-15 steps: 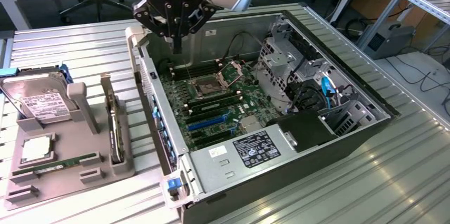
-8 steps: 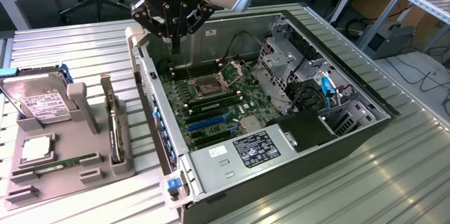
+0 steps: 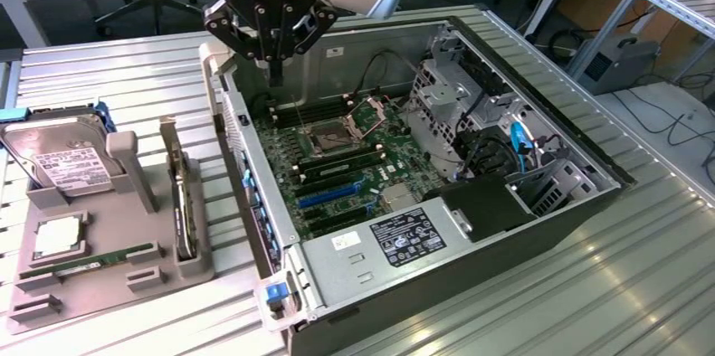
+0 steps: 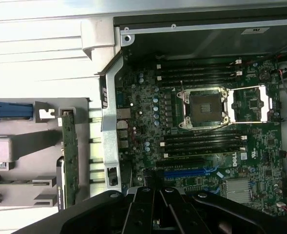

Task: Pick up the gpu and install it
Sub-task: 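Reach for the gpu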

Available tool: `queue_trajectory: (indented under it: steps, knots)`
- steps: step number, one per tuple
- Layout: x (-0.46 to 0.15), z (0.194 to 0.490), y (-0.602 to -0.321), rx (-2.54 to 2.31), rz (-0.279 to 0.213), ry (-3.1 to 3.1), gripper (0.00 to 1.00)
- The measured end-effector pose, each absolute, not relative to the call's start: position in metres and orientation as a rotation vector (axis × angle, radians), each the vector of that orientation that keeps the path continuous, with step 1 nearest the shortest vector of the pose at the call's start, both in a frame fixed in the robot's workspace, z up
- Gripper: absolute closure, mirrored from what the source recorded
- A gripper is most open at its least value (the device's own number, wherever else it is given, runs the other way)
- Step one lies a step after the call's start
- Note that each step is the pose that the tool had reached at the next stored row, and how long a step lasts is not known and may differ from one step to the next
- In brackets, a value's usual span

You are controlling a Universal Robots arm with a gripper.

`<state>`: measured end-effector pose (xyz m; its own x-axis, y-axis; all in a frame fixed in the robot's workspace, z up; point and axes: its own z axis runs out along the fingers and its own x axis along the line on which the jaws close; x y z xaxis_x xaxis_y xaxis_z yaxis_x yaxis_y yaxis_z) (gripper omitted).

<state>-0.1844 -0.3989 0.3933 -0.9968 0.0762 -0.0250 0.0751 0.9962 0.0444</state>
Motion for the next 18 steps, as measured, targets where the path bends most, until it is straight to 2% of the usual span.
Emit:
queue_trajectory:
  steps: [18]
  knots:
    - [-0.1937,0.3933,-0.3989,0.118,0.068,3.112,0.89]
